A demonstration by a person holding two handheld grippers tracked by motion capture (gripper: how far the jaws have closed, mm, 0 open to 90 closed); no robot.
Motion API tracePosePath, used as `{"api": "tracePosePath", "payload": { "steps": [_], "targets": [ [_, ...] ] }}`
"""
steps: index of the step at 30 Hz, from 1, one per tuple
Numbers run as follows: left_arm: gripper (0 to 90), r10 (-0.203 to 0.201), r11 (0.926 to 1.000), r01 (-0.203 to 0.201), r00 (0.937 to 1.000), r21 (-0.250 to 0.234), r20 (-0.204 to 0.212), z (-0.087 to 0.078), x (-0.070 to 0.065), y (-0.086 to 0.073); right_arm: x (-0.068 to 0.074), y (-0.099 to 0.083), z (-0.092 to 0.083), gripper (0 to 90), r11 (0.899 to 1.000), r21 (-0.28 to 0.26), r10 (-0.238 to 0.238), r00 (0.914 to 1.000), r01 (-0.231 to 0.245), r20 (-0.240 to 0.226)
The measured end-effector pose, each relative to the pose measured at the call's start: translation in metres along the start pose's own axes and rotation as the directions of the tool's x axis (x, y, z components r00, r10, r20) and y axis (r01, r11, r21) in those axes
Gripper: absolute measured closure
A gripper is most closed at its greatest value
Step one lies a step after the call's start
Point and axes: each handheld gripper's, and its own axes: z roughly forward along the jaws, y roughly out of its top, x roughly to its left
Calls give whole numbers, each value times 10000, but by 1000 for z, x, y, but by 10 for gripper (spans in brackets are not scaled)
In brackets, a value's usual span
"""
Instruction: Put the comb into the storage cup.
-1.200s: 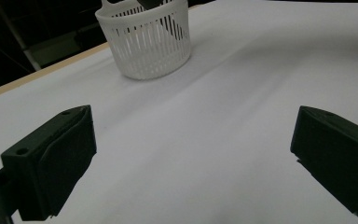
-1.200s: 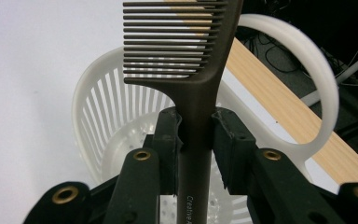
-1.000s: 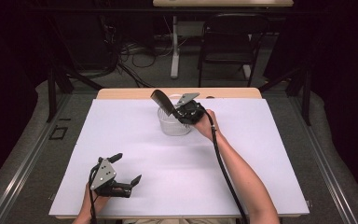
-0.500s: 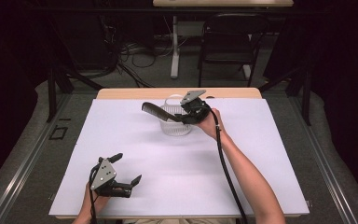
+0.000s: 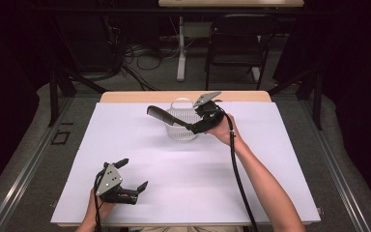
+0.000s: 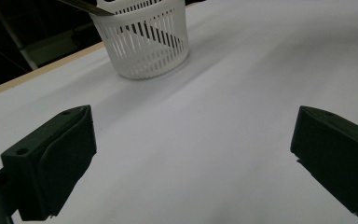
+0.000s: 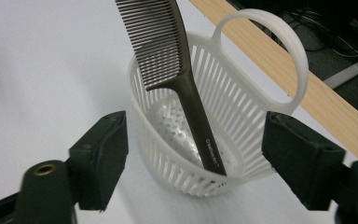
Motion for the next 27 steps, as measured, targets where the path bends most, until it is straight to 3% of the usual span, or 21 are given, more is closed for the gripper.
{"api": "tracePosePath", "payload": {
  "steps": [14, 27],
  "targets": [
    [2, -3, 10000, 3, 10000, -10, 28, 0, 0, 0, 0, -21, -30, 15, 9982, 331, 498, 9987, -497, -45],
    [2, -31, 10000, 31, 10000, 19, -61, -2, 1, -1, 10, -47, -53, 0, 9966, 482, 677, 9977, -675, -26]
  ]
}}
